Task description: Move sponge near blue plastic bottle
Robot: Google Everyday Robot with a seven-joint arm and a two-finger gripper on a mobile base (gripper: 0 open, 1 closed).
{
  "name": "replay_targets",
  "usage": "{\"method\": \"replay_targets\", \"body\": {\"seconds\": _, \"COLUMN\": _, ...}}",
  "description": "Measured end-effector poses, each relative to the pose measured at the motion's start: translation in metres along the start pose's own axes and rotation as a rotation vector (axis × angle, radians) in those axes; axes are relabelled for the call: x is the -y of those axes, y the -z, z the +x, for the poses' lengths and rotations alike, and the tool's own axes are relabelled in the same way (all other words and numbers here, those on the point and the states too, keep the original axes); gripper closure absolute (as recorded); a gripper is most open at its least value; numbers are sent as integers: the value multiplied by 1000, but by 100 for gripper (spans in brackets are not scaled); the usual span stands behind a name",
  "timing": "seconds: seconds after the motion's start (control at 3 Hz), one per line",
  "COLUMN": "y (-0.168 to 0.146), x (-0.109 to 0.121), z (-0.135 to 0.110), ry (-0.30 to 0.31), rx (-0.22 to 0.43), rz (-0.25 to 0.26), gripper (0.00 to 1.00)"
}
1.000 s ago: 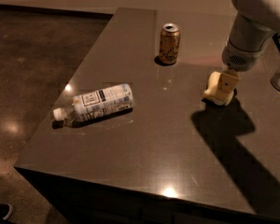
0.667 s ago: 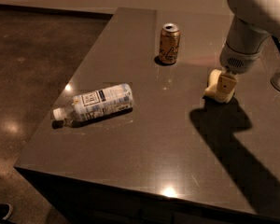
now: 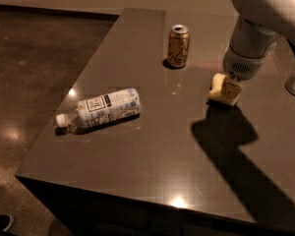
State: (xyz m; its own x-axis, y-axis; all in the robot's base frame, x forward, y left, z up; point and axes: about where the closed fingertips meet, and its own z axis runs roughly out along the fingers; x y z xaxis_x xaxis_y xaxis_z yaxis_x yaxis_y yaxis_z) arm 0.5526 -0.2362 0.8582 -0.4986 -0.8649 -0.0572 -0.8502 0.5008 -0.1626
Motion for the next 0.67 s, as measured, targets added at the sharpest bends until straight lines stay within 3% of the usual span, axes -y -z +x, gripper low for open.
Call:
{"method": "replay_targets", "body": {"seconds": 0.33, "y": 16, "x": -26, "z": -22, "ry": 77, "rx": 49, "rz": -16, "gripper": 100}}
{"method": "replay_targets", "body": {"seconds": 0.67, "y": 22, "x": -54, "z": -41, "ry": 148, "rx": 86, "rz": -43, "gripper": 100}}
